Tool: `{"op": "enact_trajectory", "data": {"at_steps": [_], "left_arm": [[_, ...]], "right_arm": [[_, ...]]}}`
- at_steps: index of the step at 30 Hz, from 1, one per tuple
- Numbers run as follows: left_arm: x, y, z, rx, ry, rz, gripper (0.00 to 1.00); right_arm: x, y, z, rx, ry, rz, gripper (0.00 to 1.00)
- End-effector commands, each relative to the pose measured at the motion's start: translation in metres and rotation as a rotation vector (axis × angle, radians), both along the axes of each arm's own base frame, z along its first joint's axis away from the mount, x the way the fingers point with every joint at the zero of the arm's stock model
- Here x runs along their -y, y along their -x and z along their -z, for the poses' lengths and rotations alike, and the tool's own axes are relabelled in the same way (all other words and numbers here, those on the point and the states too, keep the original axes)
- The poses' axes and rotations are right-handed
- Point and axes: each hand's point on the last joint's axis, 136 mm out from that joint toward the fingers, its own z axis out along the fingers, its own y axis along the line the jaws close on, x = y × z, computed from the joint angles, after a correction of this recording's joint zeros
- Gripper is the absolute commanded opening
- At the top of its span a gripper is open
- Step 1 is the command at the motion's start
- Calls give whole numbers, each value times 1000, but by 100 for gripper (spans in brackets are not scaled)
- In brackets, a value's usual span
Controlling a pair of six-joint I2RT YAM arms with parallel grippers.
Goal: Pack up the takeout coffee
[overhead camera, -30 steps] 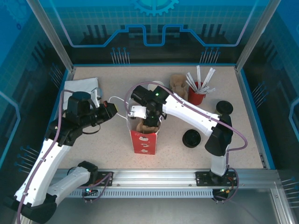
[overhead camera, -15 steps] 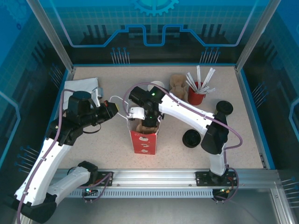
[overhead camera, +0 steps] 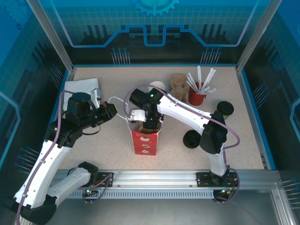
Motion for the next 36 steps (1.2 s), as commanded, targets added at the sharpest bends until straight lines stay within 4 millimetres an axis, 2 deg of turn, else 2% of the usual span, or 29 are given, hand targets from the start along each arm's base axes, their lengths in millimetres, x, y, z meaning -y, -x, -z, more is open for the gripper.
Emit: {"op": "enact_trajectory", "data": {"at_steps": [1,15,23,36], "left_arm": [[4,0,-4,15,12,19,0],[4,-3,-2,7,3,12,0],[-3,-1,-3,10,-21,-14,0],[-4,2,1,-1,-22,-13,0]], "right_arm": [[7,5,10,-54,33,-8,15],[5,6,29,-100,52,-14,15],[14,7,39,-117,86,-22,15],[14,5,57,-138,96,-19,16]]}}
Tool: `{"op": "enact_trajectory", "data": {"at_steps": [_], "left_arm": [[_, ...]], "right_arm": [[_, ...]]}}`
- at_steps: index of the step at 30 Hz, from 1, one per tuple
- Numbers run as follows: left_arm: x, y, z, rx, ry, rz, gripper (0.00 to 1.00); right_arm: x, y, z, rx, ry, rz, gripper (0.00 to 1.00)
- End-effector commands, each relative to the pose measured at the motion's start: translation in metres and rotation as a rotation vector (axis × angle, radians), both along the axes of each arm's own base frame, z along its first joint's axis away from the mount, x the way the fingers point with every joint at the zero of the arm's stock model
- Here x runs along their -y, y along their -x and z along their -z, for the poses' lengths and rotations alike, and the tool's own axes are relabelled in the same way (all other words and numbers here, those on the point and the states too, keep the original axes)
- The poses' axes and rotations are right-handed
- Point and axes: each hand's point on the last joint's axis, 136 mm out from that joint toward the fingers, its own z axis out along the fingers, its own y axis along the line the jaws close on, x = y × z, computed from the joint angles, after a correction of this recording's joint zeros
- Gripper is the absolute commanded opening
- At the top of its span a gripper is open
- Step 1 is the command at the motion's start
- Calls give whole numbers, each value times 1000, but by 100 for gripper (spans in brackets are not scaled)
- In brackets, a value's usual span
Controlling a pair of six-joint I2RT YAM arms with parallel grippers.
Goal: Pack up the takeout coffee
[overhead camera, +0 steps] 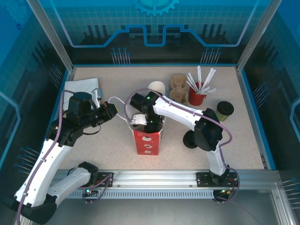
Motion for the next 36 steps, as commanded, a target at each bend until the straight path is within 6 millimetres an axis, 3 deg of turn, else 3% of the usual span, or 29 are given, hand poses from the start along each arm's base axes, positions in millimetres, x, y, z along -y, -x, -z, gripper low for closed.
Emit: {"op": "enact_trajectory", "data": {"at_steps": [1,22,36], "left_arm": [[-3,4,-4,17,-11,-5,0],[-1,3,-8,23,-4,2,0],[4,2,-14,40,9,30,0]], "right_arm": [[6,3,13,-49,22,-3,16],[16,8,48,-107,78,14,17],[2,-3,32,-70,4,33,31]]}}
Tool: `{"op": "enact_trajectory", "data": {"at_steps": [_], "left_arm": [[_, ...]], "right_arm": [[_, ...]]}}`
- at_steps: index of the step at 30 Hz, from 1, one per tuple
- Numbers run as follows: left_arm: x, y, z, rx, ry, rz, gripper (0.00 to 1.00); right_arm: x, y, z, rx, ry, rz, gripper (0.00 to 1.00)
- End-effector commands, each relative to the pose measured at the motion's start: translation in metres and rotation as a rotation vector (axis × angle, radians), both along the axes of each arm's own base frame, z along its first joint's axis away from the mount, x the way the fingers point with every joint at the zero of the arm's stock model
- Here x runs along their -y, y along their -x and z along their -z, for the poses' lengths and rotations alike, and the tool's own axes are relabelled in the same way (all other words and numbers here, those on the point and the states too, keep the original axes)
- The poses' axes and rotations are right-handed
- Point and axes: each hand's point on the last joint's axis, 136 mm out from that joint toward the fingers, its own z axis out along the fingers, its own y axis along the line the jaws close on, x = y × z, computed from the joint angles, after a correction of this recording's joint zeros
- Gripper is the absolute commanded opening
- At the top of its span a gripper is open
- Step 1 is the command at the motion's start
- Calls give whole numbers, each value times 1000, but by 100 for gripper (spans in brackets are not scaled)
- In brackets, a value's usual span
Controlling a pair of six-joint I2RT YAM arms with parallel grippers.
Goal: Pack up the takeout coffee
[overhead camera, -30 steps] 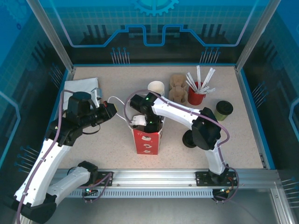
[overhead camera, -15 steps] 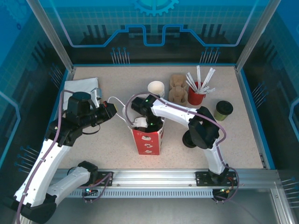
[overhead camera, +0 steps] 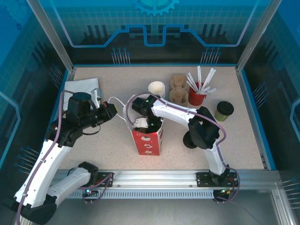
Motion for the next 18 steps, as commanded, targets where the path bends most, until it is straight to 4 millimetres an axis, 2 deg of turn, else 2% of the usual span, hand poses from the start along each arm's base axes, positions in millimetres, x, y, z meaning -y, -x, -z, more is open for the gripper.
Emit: {"op": "enact_trajectory", "data": {"at_steps": [1,8,12,18], "left_arm": [[4,2,-12,34,7,29,0],[8,5,-20,62,-5,59,0],[7,7,-16,50,-18,60,0],[7,7,-12,38,-18,52,0]], "right_arm": [[-8,-5,-8,-5,-50,18,33],[-20,-15,-29,35,-113,43,42],[-29,-22,-43,58,-154,62,47],[-41,-30,-77,95,-243,79,53]]}}
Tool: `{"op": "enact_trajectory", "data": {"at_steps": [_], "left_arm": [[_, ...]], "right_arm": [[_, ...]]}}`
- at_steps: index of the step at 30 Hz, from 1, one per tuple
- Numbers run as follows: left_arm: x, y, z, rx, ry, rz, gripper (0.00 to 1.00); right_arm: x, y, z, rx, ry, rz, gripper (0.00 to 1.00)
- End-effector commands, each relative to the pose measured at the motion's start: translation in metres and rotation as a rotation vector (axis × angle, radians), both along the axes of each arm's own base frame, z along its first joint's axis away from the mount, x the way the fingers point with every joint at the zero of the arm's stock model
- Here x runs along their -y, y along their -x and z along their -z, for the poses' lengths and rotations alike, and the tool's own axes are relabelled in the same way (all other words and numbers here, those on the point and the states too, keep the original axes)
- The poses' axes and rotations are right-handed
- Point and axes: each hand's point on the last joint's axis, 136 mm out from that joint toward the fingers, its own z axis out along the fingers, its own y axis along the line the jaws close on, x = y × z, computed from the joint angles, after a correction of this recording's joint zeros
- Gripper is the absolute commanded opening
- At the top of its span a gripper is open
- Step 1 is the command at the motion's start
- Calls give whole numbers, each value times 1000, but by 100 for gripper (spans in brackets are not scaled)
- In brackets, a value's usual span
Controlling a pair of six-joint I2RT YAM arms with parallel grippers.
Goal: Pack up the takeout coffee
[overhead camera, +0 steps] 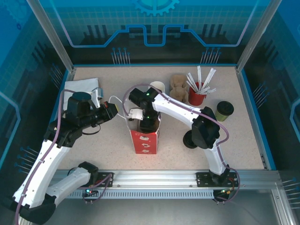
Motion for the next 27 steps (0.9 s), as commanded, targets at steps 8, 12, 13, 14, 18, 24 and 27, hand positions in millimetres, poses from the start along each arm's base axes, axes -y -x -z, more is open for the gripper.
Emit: {"op": "enact_trajectory", "data": {"at_steps": [8,12,13,14,18,24,27], "left_arm": [[1,3,-3,5,-13,11,0],[0,3,1,-6,-9,-1,0],[0,3,1,-4,-5,-4,0],[0,3,2,-7,-1,-5,0],[3,2,0,-6,15,-1,2],[7,-1,-5,2,40,7,35],[5,-4,-20,5,45,-8,60]], "right_arm": [[-8,-10,-93,82,-219,57,61],[-9,-12,-124,112,-296,81,62],[-9,-13,-134,123,-325,93,62],[-11,-13,-144,127,-360,100,62],[-16,-14,-180,149,-483,123,64],[-19,-19,-253,205,-721,213,65],[-7,-18,-297,256,-840,277,69]]}}
